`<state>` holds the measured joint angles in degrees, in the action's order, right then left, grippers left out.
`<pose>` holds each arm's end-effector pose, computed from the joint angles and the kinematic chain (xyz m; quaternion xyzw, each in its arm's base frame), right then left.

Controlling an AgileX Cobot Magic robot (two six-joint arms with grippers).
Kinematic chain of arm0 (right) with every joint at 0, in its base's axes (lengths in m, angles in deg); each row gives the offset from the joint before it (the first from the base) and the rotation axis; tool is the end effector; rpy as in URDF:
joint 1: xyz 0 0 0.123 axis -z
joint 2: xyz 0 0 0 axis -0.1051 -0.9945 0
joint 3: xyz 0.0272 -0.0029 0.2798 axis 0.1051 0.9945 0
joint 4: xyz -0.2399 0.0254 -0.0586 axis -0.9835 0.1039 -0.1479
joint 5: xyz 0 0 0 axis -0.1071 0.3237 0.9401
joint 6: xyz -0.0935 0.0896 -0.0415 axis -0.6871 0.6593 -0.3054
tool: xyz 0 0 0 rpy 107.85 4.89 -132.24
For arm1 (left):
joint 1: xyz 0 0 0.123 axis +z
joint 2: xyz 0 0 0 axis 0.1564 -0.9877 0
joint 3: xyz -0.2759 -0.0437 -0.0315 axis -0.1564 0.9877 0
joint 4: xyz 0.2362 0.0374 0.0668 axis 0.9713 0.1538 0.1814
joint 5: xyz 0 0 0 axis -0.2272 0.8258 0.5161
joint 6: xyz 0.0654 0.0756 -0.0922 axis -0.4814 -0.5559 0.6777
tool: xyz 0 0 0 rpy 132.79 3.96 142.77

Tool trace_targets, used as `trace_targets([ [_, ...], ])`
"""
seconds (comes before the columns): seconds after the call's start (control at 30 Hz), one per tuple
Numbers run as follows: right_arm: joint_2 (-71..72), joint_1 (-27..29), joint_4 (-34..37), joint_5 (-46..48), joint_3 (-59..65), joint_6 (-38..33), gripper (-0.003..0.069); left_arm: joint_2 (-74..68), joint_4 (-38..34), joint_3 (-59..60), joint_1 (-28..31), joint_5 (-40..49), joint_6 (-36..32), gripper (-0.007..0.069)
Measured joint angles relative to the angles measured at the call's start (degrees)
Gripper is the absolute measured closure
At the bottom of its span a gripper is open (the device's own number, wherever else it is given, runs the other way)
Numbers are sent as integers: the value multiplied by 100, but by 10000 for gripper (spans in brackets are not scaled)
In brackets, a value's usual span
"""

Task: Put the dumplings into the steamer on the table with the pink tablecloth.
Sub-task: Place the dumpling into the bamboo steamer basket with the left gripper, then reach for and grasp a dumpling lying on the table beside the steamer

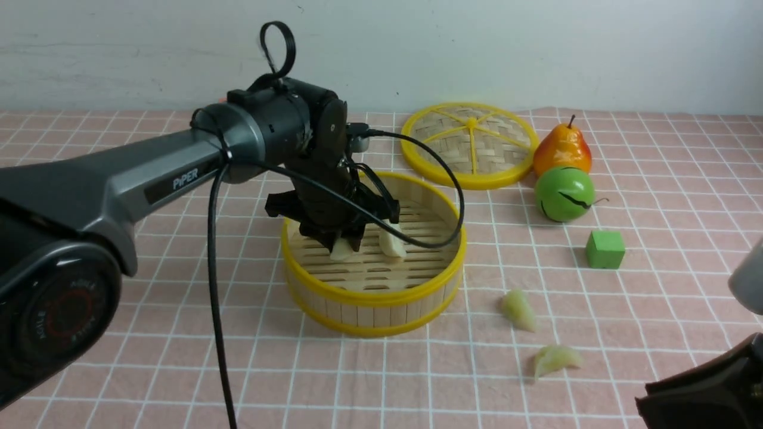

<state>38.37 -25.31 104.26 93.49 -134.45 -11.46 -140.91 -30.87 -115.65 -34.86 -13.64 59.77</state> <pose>0.1438 0.1140 0.2943 -0.2770 0.8748 0.2500 0.3090 0.4484 -0.2158 0.1580 0.0554 0.9760 -0.0760 0.1964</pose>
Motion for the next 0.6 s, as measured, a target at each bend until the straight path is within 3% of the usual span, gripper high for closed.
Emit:
trace_targets([
  [0.13, 0, 0, -194, -178, 0, 178, 531, -77, -24, -5, 7, -1, -31, 295],
  [0.27, 0, 69, -639, -244, -11, 888, 525, -59, 38, -143, -5, 142, -33, 218],
  [0.33, -38, 183, -1210, -204, -153, 1473, 522, 81, 230, -433, -5, 532, -46, 172],
  [0.5, -291, 407, -2042, -120, -600, 1796, 522, 615, 337, -1065, -5, 1349, -254, 169],
  [0.6, -797, 788, -2448, -56, -1056, 1909, 522, 1356, 332, -1202, -5, 1884, -487, 217],
])
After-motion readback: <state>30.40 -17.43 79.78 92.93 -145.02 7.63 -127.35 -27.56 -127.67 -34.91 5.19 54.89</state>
